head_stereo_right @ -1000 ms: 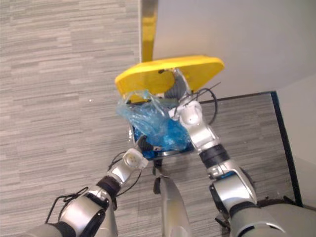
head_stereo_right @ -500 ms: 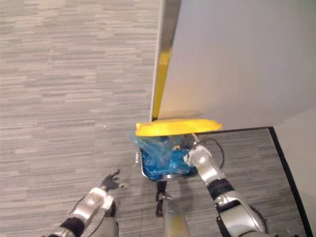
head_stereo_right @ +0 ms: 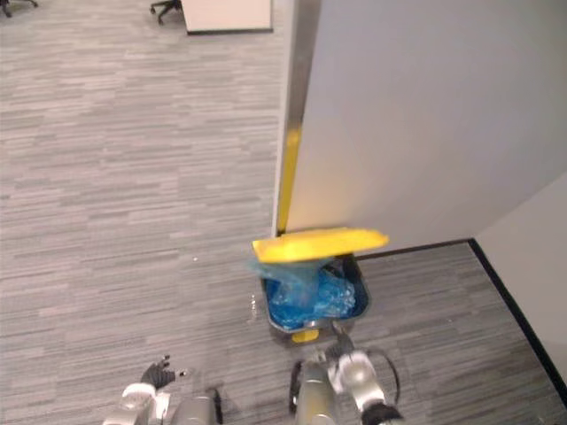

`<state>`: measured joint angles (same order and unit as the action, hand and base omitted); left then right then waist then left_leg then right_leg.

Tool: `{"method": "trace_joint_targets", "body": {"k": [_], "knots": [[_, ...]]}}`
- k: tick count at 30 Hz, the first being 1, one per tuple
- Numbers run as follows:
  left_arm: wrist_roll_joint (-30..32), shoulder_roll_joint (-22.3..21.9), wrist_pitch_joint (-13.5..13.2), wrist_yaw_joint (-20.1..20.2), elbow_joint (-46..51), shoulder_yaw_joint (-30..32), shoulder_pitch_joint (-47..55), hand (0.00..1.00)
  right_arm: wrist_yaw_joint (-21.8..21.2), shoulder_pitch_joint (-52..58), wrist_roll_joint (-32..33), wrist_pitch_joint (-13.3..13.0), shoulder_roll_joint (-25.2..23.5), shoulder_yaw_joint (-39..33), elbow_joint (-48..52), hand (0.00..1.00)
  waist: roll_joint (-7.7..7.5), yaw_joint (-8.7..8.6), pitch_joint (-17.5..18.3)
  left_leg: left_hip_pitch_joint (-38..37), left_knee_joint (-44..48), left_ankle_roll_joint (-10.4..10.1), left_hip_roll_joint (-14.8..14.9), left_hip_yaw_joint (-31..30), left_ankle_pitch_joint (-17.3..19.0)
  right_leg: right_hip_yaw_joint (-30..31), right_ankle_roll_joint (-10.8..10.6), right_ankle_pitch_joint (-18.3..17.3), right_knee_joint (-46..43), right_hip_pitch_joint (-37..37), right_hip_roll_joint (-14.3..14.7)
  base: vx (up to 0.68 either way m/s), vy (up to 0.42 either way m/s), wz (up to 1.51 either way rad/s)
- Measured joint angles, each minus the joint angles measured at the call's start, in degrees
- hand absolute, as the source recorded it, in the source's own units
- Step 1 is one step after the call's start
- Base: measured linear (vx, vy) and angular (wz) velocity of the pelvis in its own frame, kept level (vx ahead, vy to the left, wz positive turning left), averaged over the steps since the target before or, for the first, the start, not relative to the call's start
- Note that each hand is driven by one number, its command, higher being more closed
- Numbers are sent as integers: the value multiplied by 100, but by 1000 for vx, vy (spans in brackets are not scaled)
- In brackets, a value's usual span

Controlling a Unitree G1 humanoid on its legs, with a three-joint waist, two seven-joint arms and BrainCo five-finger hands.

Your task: Gather rubbish on tea table into small bin, then transfer packed bag to large trash can.

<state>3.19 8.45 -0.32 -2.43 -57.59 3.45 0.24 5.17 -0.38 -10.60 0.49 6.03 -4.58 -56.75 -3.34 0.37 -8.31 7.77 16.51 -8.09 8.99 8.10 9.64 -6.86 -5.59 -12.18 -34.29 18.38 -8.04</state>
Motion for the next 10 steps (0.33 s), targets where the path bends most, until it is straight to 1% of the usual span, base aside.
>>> {"method": "trace_joint_targets", "body": {"k": [1,2,3,4,5,6,7,8,10], "knots": [[0,-120,8,-2,-48,14,-3,0,39,45,73,9,12,-155,-94,0,96,3,138,-4,-293,15,42,23,-125,3,14,-18,638,-165,147,-124,-117,-48],[0,-370,3,0,-53,17,1,0,83,62,194,27,52,-384,-254,0,314,16,302,7,-699,127,131,39,-322,-37,275,269,1465,-289,380,-92,-33,-54],[0,-532,-1,15,-107,6,-8,0,114,73,277,56,89,-542,-364,0,383,7,338,-88,-1051,248,116,30,-484,-64,287,467,1850,-363,436,-39,-5,-50],[4,-599,2,21,-160,-14,-41,0,123,103,330,71,88,-651,-432,0,443,1,374,-197,-1249,276,111,28,-598,-53,316,643,2057,-443,485,-74,-2,-30],[5,-649,8,25,-203,-24,-55,0,140,163,409,91,93,-753,-510,0,434,-12,381,-291,-1431,272,143,18,-707,-59,327,779,2286,-553,561,-68,-24,-16],[5,-655,7,25,-237,-26,-74,0,147,222,439,116,82,-872,-528,0,459,-31,397,-345,-1494,297,166,-3,-754,-59,342,886,2497,-662,614,-78,-19,-17],[10,-634,3,18,-271,-23,-80,0,171,304,453,122,61,-911,-528,0,478,-38,425,-393,-1553,282,172,-19,-757,-52,320,1027,2792,-803,665,-48,2,-17],[13,-618,5,16,-280,-21,-83,0,174,337,456,120,58,-970,-527,0,464,-42,438,-376,-1557,276,171,-20,-752,-38,289,1133,3019,-884,698,-53,55,-22],[21,-549,8,11,-302,-21,-72,0,192,392,546,120,21,-1101,-523,0,452,-44,454,-377,-1576,252,122,-3,-735,-4,231,1311,3412,-1055,698,-32,59,-11]]}}
